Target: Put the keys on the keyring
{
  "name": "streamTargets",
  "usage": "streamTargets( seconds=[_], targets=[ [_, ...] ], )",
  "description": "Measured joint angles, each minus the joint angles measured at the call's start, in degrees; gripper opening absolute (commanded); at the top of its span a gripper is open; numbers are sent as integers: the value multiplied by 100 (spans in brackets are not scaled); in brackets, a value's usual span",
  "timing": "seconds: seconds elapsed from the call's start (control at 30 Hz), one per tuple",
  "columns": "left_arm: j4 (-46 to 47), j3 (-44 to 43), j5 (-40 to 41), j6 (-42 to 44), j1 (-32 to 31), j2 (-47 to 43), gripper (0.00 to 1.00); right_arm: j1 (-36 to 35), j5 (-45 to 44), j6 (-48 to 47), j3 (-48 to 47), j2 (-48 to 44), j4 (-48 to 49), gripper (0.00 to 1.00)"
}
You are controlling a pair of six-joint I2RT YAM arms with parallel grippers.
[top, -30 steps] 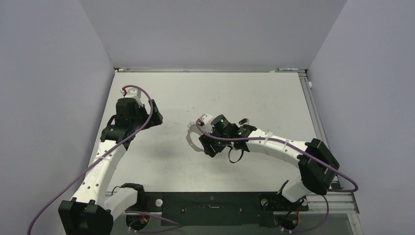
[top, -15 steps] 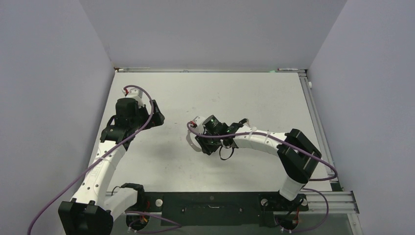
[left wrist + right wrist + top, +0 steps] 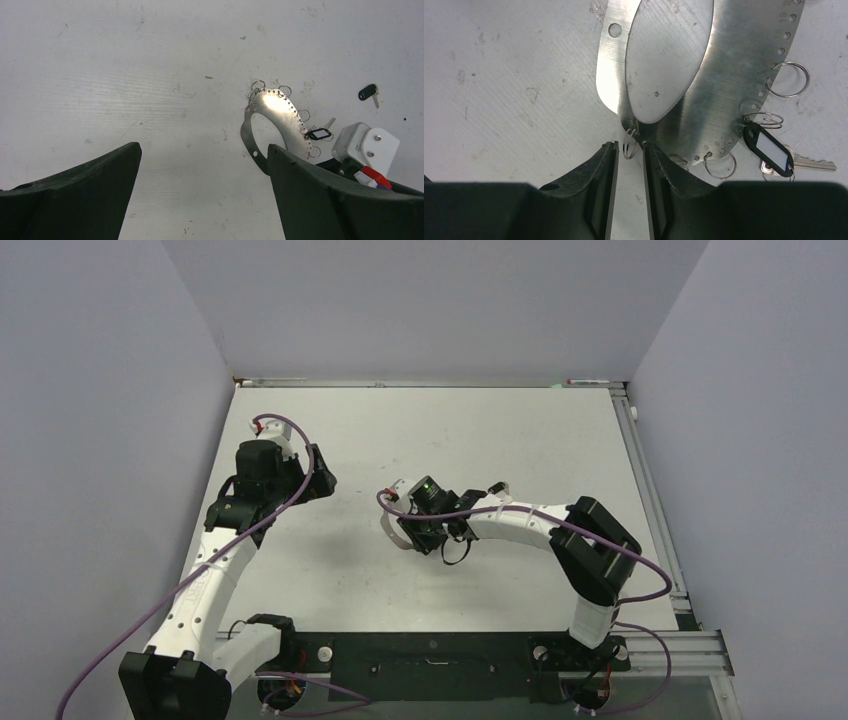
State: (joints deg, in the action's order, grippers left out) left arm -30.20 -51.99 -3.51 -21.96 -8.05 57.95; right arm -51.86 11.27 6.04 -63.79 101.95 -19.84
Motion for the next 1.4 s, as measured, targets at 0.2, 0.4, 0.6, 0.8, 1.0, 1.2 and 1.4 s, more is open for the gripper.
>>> streamTargets(
  seconds=[0.2, 0.4, 0.6, 0.8, 1.0, 1.2, 1.4],
  targets=[
    [-2, 0, -4, 0, 0, 0, 95, -9, -59, -4, -101, 153, -20, 25],
    [0, 0, -4, 0, 0, 0, 95, -37, -98, -9, -173, 315, -46, 9],
    [0, 0, -4, 7, 0, 0, 95, -50, -142, -26, -186, 350, -61, 5],
    [0, 0, -11, 11, 0, 0, 95, -114, -203, -50, -208, 348, -131, 5],
    [17, 0, -219, 15, 2, 0, 93, -192, -345, -160, -212, 131, -238, 5],
    [133, 0, -603, 17, 2, -17, 93, -225, -619, -310, -208, -686, -216, 5],
    [411, 37, -1082, 15, 0, -173, 93, -225, -837, -503, -109, -1462, 87, 5]
  ],
)
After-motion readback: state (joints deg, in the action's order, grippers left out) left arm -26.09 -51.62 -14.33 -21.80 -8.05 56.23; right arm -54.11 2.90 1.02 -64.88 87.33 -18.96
